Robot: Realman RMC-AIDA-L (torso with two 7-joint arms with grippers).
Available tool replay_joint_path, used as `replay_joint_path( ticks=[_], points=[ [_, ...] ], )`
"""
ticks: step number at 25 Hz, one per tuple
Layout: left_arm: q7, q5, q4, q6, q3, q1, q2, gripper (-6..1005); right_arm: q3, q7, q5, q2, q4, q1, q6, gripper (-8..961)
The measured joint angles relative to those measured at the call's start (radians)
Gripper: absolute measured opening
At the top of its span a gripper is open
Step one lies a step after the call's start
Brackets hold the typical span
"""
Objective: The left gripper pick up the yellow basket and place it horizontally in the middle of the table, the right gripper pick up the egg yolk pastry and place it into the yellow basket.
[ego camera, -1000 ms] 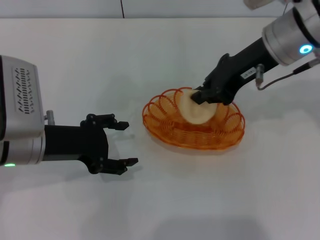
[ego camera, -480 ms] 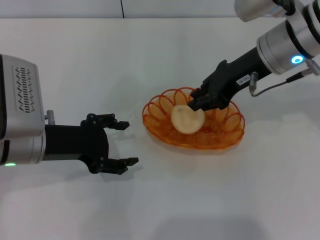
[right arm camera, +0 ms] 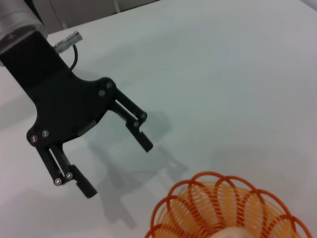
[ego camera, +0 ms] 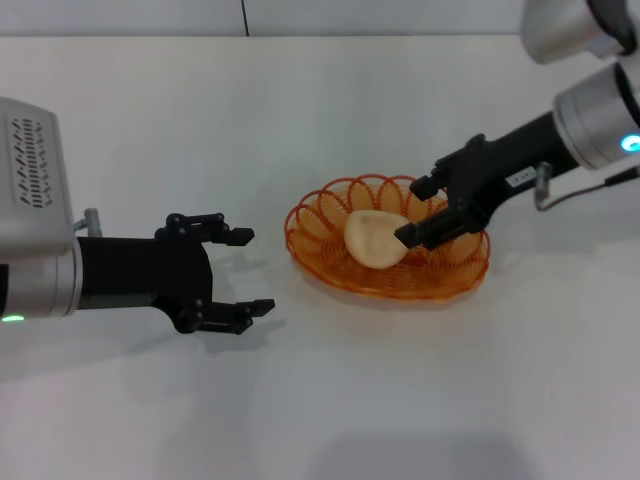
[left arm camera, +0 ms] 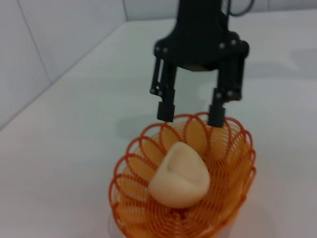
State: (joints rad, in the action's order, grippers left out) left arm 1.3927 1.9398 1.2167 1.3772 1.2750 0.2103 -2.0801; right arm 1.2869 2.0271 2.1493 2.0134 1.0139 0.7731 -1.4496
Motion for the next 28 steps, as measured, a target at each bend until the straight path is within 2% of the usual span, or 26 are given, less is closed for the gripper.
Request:
replay_joint_path(
  ticks=[7,13,17,28],
  points=[
    [0.0,-0.004,-0.044,0.007,-0.026,0.029,0.002,814,-0.117,-0.177,-0.081,-0.003,0.041,-0.122,-0.124,771],
    [0.0,0.001,-0.112,0.04,-0.088,0.079,0.003,814,-0.227,-0.313,-0.086,-0.007,0.018,-0.183,-0.191,776],
    [-0.007,0.004,-0.139,0.042,-0.1,0.096,0.004,814,-0.304,-0.39,-0.095,-0.009,-0.035,-0.196,-0.233,780],
    [-0.02,0.002,-0.186,0.055,-0.154,0.116,0.017,814,-0.505,-0.59,-0.099,-0.059,-0.217,-0.21,-0.265,782]
  ],
)
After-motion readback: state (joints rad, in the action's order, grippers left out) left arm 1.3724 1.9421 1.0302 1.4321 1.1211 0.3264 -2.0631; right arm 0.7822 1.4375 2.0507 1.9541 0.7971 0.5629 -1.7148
